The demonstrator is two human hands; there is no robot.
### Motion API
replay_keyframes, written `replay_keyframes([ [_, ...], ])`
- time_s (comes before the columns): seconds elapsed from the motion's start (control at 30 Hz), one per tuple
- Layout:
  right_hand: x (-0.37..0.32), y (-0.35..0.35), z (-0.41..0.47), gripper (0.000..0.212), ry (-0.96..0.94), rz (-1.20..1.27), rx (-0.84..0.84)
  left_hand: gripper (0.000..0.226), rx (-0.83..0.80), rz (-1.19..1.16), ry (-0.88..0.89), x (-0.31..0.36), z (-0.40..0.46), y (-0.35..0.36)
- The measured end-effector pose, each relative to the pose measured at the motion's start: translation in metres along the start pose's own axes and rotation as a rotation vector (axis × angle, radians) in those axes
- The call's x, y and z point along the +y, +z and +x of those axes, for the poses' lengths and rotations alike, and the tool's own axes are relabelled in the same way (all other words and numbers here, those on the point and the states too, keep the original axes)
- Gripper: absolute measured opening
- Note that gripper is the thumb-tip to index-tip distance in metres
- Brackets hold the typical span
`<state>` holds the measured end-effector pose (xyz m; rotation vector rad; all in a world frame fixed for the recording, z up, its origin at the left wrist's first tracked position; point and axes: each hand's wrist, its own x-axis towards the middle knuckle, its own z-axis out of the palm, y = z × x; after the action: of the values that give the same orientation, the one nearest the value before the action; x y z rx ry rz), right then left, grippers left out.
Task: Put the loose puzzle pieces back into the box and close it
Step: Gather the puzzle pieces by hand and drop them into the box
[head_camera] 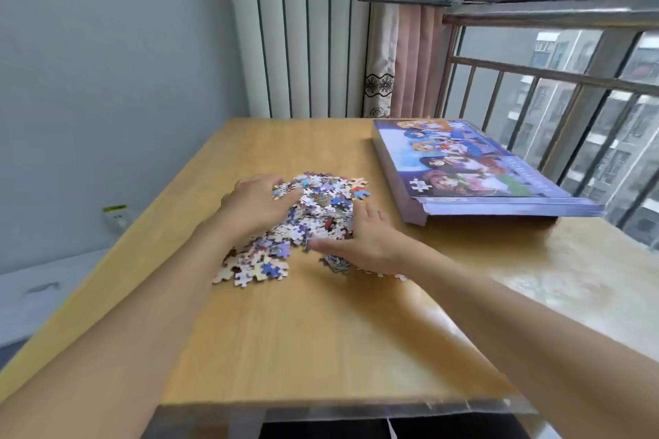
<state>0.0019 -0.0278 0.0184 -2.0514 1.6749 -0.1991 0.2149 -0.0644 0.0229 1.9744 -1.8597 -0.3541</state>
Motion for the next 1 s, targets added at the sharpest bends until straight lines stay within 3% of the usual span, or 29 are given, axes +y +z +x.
replay_keyframes([
  [0.07,-0.006,0.008,0.005,0.13,-0.049,-0.017,0.011,0.105,-0.027,0.013,-0.053,-0.02,0.001,0.009],
  [0.1,-0.009,0.008,0.006,0.129,-0.094,-0.023,0.021,0.104,-0.04,-0.016,-0.055,-0.025,0.002,0.012],
  [0.23,-0.015,-0.01,0.01,0.134,-0.158,-0.007,-0.037,0.056,-0.098,-0.261,-0.002,-0.02,-0.003,0.014],
  [0.37,-0.007,-0.029,0.018,0.147,-0.085,-0.19,-0.154,0.047,-0.109,-0.4,0.084,-0.012,-0.003,0.016],
  [0.6,-0.019,-0.026,0.023,0.108,-0.222,-0.197,-0.069,0.034,-0.074,-0.394,0.116,-0.013,-0.007,0.007],
  [0.87,-0.014,-0.016,0.023,0.065,-0.229,-0.005,0.058,0.055,-0.106,-0.363,0.168,-0.018,-0.01,0.004],
  [1.0,-0.014,-0.016,0.025,0.062,-0.209,0.084,0.076,0.058,-0.12,-0.368,0.204,-0.02,-0.011,-0.002],
])
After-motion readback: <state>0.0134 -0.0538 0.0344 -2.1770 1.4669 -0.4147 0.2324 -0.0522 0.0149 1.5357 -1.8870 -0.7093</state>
